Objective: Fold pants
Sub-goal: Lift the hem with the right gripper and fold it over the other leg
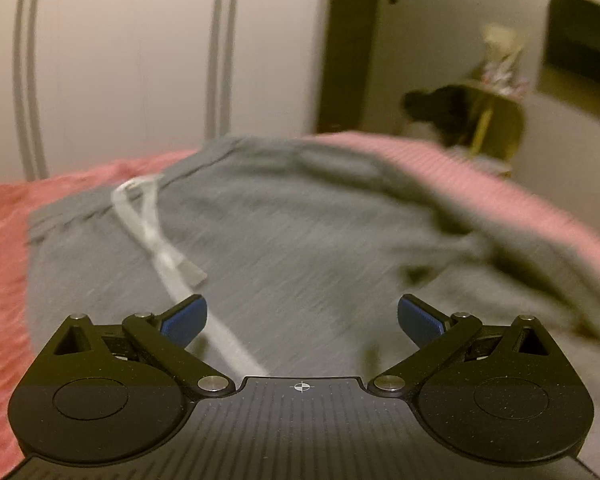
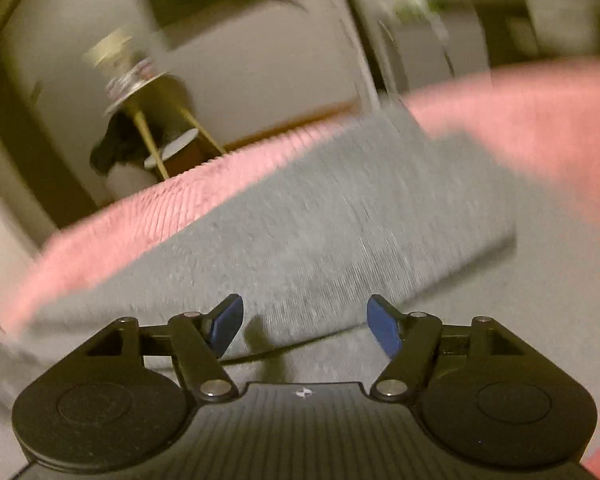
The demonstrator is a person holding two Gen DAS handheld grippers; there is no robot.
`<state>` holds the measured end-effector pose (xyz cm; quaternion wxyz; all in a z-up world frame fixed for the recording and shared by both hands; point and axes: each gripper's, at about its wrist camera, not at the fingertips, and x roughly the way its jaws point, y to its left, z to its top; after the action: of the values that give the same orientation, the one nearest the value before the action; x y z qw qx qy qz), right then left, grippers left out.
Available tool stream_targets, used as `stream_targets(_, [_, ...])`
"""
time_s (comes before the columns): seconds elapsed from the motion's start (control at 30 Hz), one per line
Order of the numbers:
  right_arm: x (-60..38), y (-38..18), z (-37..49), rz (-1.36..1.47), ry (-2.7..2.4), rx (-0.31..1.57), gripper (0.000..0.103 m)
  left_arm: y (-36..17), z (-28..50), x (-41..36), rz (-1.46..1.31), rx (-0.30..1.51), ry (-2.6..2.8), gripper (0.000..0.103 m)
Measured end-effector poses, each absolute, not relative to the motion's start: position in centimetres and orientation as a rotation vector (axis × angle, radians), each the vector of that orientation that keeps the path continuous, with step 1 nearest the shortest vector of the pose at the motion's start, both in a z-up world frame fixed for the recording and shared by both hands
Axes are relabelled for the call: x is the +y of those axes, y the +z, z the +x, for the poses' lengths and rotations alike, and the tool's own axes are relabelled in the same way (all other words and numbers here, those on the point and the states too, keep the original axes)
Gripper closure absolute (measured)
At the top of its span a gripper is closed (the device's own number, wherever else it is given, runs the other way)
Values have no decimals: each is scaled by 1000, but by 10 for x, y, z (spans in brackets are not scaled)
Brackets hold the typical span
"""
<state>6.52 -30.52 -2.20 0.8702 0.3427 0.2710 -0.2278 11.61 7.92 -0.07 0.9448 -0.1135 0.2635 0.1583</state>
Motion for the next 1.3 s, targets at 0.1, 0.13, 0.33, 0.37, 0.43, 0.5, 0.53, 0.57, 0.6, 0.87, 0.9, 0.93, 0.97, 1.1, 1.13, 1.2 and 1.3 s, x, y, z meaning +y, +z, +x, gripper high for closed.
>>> stream_targets(0.1, [-324,-28,51,869,-434,505,35,25,149,77,-322,522,227,0])
stream_targets(0.13, [-327,-30,48,890,-423,485,35,30,165,76,-347,538,201,0])
stream_targets(0.33, [-356,-50,42,1014,-401,417,81,23,256,71,-471,643,125,9])
stream_targets(0.37, [-360,-53,40,1033,-397,406,88,19,267,71,-499,655,118,15])
stream_targets(0.43, [-365,-57,36,1043,-405,402,101,12,287,67,-527,697,110,27])
stream_targets(0.5, [-373,-60,34,1071,-399,382,101,5,306,62,-519,746,94,27])
stream_targets(0.53, [-374,-62,36,1081,-395,379,101,0,316,59,-509,781,89,27])
stream_targets(0.57, [-377,-63,39,1088,-391,375,100,-4,323,57,-507,815,94,29])
stream_targets(0.6, [-379,-65,40,1092,-386,369,100,-8,327,56,-518,831,98,36])
stream_targets(0.87, [-383,-63,42,1095,-373,327,103,3,305,57,-578,778,53,94])
stream_targets(0.9, [-383,-59,39,1080,-385,305,103,11,293,59,-583,747,51,94])
stream_targets(0.93, [-383,-55,35,1070,-390,287,103,19,280,62,-597,715,44,94])
stream_targets(0.97, [-384,-50,32,1069,-390,272,103,27,266,65,-608,692,36,94])
stream_targets(1.1, [-390,-40,18,1116,-444,358,98,44,207,72,-582,645,30,94])
stream_targets(1.13, [-388,-38,13,1112,-465,379,92,45,196,73,-578,644,31,94])
stream_targets(1.2, [-384,-36,3,1141,-511,415,65,42,182,77,-572,654,41,94])
stream_targets(1.3, [-383,-42,-4,1191,-463,399,40,36,179,84,-624,667,55,94])
